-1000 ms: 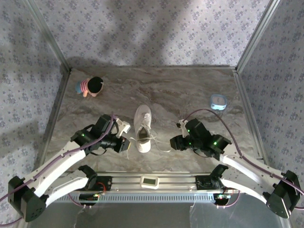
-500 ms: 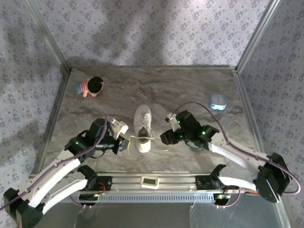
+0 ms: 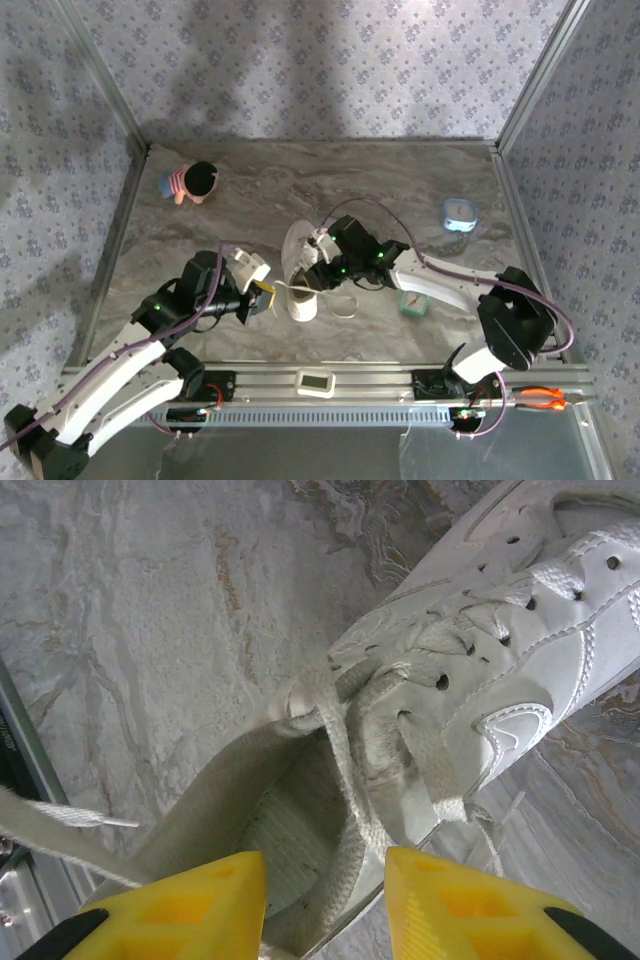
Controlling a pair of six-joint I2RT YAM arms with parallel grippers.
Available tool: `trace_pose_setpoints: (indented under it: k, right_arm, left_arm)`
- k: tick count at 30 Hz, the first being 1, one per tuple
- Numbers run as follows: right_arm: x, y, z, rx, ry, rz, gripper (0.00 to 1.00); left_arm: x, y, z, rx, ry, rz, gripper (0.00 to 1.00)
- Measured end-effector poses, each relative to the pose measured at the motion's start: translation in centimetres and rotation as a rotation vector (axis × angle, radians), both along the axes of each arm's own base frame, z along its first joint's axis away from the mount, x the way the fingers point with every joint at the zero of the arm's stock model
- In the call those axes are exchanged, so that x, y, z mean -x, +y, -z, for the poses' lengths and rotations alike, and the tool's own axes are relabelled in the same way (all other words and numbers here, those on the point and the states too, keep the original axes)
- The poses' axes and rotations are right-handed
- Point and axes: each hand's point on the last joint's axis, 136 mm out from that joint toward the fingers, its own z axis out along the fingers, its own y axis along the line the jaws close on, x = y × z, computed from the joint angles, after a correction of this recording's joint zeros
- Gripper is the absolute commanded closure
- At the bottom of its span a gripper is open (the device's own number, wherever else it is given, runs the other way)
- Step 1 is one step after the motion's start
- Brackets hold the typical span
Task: Tie the shoes
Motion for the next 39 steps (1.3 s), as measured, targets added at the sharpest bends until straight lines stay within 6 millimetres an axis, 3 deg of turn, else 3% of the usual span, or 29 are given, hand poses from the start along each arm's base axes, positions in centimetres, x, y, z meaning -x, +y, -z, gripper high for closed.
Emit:
trace_pose_setpoints:
  k: [5, 12, 21, 29, 39]
  right_arm:
    - [-0.5, 0.3, 0.8, 0.023, -0.001, -0.006, 0.72]
    - [-0.8, 0.1, 1.3, 0.044, -0.019, -0.005, 0.95]
    - [-0.8, 0.1, -0.3, 0.015, -0.046, -0.005, 1.0]
    - [-1.4, -0.5, -1.2, -0.009, -0.049, 0.011, 1.0]
    - [-3.1, -1.5, -2.7, -0.11, 0.037, 0.046, 1.0]
  left_arm:
    - [0.1, 0.1, -0.7, 0.005, -0.049, 0.019, 0.9]
    - [0.2, 0.1, -1.1, 0.005, -0.088, 0.037, 0.9]
    - [0.9, -0.4, -1.4, -0.004, -0.148, 0.136, 0.99]
    - [1.2, -0.8, -1.9, -0.029, -0.236, 0.229, 1.0]
    - [-1.7, -4.4, -6.2, -0.021, -0.446, 0.366, 1.0]
